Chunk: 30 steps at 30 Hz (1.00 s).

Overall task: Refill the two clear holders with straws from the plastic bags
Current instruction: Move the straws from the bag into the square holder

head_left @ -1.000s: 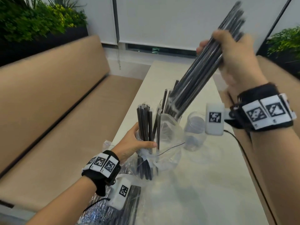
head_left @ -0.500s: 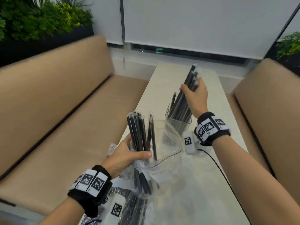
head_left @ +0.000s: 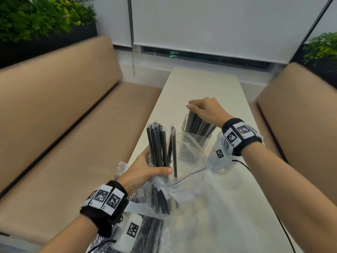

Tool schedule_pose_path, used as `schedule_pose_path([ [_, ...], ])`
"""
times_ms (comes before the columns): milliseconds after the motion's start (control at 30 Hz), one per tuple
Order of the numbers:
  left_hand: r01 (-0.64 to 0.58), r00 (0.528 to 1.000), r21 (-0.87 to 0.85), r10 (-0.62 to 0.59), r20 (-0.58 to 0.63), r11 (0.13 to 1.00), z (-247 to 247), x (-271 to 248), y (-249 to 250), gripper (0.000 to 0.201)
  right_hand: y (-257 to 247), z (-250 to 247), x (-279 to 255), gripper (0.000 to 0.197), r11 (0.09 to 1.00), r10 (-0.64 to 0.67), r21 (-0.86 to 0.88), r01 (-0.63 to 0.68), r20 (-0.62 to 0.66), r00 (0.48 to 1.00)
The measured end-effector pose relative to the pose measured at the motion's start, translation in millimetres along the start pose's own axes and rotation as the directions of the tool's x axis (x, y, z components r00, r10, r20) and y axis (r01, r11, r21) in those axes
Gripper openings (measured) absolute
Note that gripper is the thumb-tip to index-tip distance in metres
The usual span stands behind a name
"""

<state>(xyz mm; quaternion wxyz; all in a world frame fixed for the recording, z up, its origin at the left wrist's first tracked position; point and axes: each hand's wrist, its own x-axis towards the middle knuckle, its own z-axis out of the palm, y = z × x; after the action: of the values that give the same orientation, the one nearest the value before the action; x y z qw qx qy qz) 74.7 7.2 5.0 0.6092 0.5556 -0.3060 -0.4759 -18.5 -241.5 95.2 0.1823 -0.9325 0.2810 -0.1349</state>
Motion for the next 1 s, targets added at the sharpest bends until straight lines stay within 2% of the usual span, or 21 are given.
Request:
schedule_pose_path([
  [33,0.004,1.000,0.000,-0.004,0.001,1.000,0,1,0,0.061,1,0,-3,0.046,1.000,-0.001,0.003,0.001,0.014,1.000],
  [167,0.012,1.000,-0.011,-0.012,-0.005,1.000,-2,2,-3,0.063,15,-9,-25,0.058,0.975,0.084,0.216,-0.053,-0.137,0.987],
  [267,0.019,1.000,-0.041,-0.020,-0.015,0.999,-7,1,-4,0.070,25,6,-32,0.087,0.989,0.109,0.108,-0.104,-0.037,0.993],
  [333,0.018,1.000,-0.030,-0.018,-0.012,0.999,-8,0,-4,0.075,25,18,-20,0.094,0.990,0.110,0.090,-0.107,-0.027,0.994],
  [400,0.011,1.000,-0.018,-0.011,-0.010,1.000,-9,0,-4,0.072,21,22,-4,0.091,0.989,0.101,0.119,-0.093,-0.071,0.992],
  [467,0.003,1.000,-0.015,-0.003,-0.004,1.000,-8,0,-4,0.069,18,25,8,0.079,0.984,0.083,0.162,-0.069,-0.085,0.993],
  [600,-0.008,1.000,-0.021,0.008,-0.004,1.000,-9,-1,-5,0.056,13,25,20,0.020,0.966,0.080,0.257,-0.035,-0.168,0.982],
  [667,-0.010,1.000,-0.024,0.010,0.000,1.000,-11,-1,-6,0.057,10,13,23,0.013,0.962,0.079,0.272,-0.011,-0.237,0.968],
  [767,-0.011,1.000,-0.033,0.011,0.003,0.999,-12,0,-7,0.055,12,-4,27,0.017,0.961,0.087,0.276,-0.011,-0.268,0.959],
  [833,-0.014,1.000,-0.028,0.014,0.007,1.000,-11,1,-6,0.055,16,-3,26,0.027,0.975,0.106,0.209,-0.074,-0.151,0.983],
  [900,-0.017,1.000,-0.013,0.017,0.011,1.000,-10,3,-7,0.057,17,3,20,0.044,0.992,0.128,0.012,-0.128,-0.003,0.992],
  [933,-0.014,1.000,-0.004,0.014,0.012,1.000,-9,4,-6,0.057,17,5,15,0.052,0.989,0.130,-0.070,-0.129,0.014,0.991],
  [1000,-0.009,1.000,0.012,0.008,0.013,1.000,-7,7,-5,0.059,12,-4,4,0.057,0.985,0.092,-0.136,-0.107,-0.107,0.990],
])
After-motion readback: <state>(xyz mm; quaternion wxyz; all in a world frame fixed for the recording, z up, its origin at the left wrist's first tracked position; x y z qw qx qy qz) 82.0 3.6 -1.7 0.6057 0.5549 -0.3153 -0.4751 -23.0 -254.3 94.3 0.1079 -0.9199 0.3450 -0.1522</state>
